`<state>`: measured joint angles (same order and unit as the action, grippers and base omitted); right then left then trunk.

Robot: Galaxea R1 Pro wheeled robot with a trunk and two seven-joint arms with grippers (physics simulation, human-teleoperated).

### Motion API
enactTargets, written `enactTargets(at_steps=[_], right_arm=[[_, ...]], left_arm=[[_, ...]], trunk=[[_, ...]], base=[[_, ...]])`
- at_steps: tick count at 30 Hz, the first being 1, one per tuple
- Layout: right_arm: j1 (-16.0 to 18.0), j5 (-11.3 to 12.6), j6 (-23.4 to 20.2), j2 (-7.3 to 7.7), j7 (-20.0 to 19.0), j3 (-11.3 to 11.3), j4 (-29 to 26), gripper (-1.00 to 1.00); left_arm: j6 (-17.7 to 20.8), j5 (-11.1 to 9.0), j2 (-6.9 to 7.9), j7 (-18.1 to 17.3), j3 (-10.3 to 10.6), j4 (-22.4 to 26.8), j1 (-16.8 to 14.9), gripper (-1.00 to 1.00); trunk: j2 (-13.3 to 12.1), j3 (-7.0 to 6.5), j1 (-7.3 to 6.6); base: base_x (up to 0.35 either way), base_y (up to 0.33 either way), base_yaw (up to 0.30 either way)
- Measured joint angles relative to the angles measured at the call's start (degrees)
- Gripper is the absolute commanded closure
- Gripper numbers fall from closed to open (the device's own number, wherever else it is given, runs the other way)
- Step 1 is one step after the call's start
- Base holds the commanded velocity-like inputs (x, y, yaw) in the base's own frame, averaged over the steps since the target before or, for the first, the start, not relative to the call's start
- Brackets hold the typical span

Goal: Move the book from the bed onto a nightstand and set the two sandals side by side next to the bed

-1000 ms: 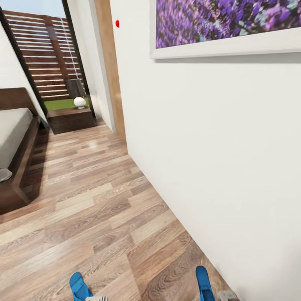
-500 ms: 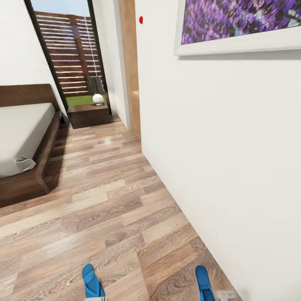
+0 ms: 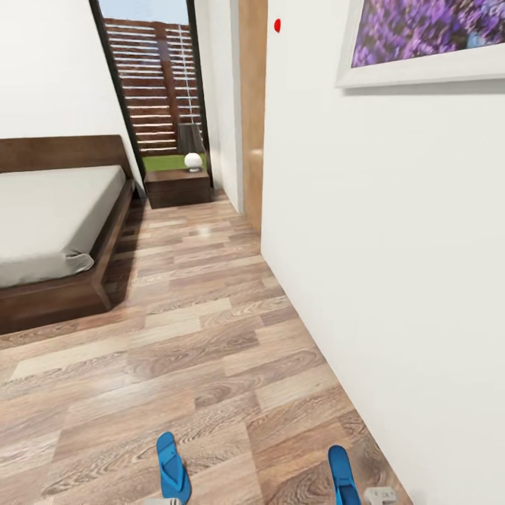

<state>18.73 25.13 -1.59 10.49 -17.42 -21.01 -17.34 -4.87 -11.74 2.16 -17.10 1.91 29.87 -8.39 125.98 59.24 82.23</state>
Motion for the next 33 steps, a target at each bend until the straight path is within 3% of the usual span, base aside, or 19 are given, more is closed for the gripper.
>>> enactTargets(at_steps=[7,33], right_arm=[[-0.01,0.0,0.05,0.0,0.01,0.0,0.0,1.0],[-0.01,-0.02,0.08,0.0,0.01,0.0,0.01,1.0]], left_arm=[[-0.01,0.0,0.0,0.07,0.0,-0.01,0.0,-1.0],[0.0,0.0,0.0,0.03,0.05,0.0,0.0,-1.0]], trunk=[[0.0,0.34,-0.02],[0.0,1.6,0.01]], base=[[0.234,-0.067,0.241],[0.061,-0.064,0.241]])
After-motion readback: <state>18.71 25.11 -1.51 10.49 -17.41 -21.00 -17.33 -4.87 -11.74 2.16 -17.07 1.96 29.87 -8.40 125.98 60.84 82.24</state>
